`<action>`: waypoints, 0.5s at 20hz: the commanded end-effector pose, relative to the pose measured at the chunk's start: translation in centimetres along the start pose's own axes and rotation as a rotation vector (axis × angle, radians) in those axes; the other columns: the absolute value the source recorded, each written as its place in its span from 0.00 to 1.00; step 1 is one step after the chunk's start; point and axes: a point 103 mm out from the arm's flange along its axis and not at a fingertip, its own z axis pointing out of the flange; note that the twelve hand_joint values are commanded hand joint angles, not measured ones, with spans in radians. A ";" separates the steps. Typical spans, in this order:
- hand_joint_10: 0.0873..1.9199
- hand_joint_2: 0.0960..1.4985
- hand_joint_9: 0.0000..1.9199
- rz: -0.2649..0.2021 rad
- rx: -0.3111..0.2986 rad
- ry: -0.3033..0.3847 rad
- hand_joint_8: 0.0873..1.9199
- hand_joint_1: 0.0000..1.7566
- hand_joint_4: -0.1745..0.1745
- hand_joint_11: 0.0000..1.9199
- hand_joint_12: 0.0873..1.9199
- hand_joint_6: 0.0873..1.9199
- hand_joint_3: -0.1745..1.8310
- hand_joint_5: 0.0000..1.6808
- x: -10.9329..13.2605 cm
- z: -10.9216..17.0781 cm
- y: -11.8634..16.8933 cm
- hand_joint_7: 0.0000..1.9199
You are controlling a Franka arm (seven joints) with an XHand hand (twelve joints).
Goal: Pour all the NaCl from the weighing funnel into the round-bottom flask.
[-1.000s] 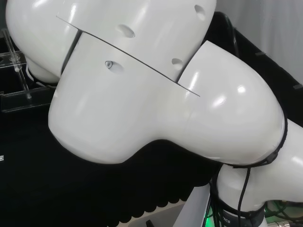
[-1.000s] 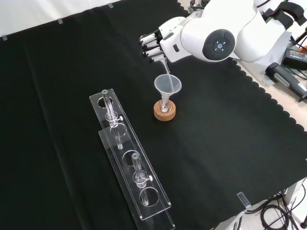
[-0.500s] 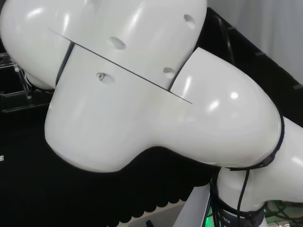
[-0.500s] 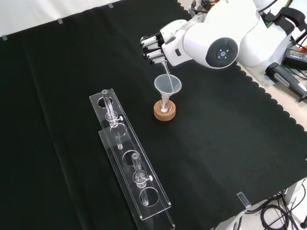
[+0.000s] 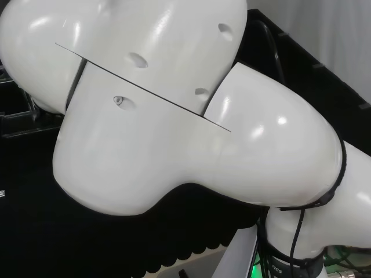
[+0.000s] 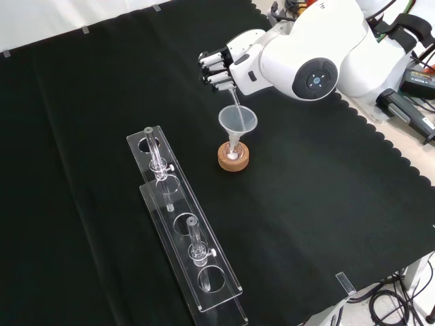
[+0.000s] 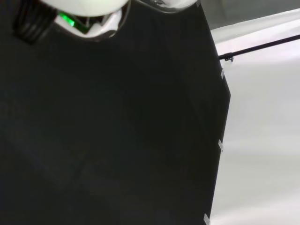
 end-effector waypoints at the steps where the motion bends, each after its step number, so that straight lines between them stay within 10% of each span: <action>1: 0.16 0.38 0.48 0.002 0.001 -0.008 0.28 0.64 1.00 0.35 0.60 0.35 0.44 0.75 -0.1 0.2 0.1 0.33; 10: 0.16 0.38 0.48 0.006 -0.018 -0.039 0.28 0.64 1.00 0.35 0.60 0.35 0.44 0.75 -0.2 0.1 0.3 0.33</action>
